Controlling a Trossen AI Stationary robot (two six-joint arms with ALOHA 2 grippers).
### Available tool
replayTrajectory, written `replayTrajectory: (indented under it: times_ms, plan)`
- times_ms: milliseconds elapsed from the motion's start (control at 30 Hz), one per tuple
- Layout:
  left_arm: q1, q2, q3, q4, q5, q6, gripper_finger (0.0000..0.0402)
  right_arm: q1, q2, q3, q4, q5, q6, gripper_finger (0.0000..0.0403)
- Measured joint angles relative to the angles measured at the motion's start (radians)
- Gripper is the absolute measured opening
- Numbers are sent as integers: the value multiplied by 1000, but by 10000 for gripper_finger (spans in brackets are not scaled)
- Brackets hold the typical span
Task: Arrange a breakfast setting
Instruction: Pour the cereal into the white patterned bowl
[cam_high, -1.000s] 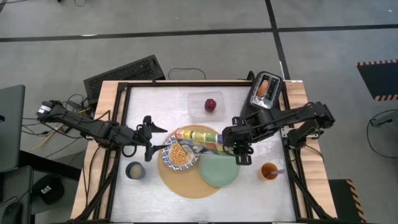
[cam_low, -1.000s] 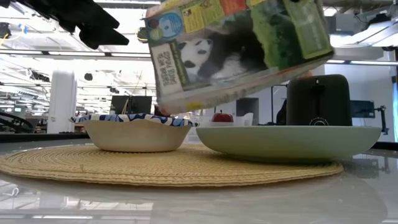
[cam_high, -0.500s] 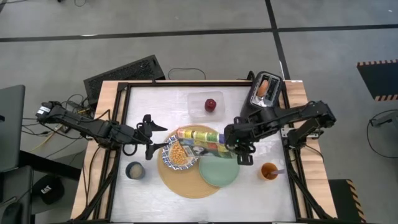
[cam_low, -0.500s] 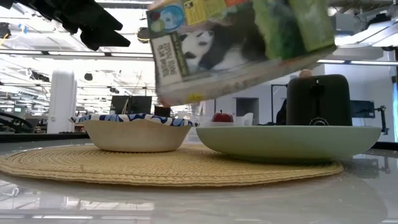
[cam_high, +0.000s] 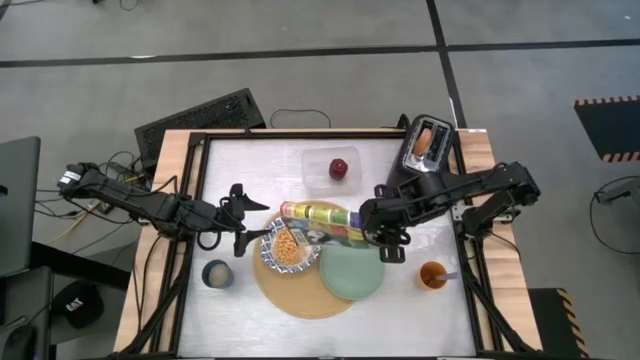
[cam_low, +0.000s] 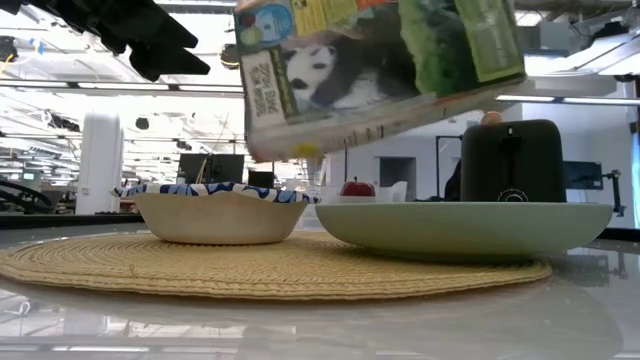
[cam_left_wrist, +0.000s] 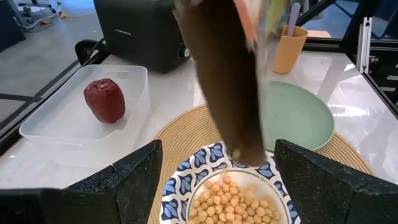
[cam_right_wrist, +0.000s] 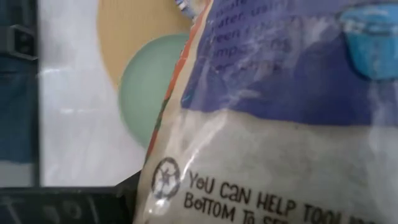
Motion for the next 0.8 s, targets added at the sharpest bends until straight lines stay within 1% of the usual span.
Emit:
replayTrajectory:
  times_ms: [33, 133, 200, 333, 400, 500, 600, 667, 700, 767, 800]
  plan:
    - [0, 0, 0, 0, 0, 0, 296, -1, 0, 0, -11, -8, 4, 186]
    - [0, 0, 0, -1, 0, 1, 296, 7, 0, -2, 9, 23, 2, 186]
    - [0, 0, 0, 0, 0, 0, 296, 0, -1, -5, 4, -26, 2, 186]
    - [0, 0, 0, -1, 0, 0, 296, -1, 17, -7, 15, 5, -5, 186]
    - [0, 0, 0, 1, 0, -1, 296, -7, 17, -7, -2, -30, -5, 186]
    - [0, 0, 0, -2, 0, -1, 296, -12, 29, -7, 15, 6, -21, 186]
    - [0, 0, 0, -2, 0, -1, 296, -14, 33, -7, 13, -37, -25, 186]
    - [0, 0, 0, -5, -1, -1, 296, -13, 29, -7, 20, -5, -30, 186]
    - [0, 0, 0, -5, 0, -1, 296, -13, 29, -7, 24, -11, -29, 186]
    - [0, 0, 0, -5, 0, -1, 296, -20, 31, -7, 6, -56, -28, 186]
    - [0, 0, 0, -5, 0, -1, 296, -20, 31, -8, 1, -43, -28, 186]
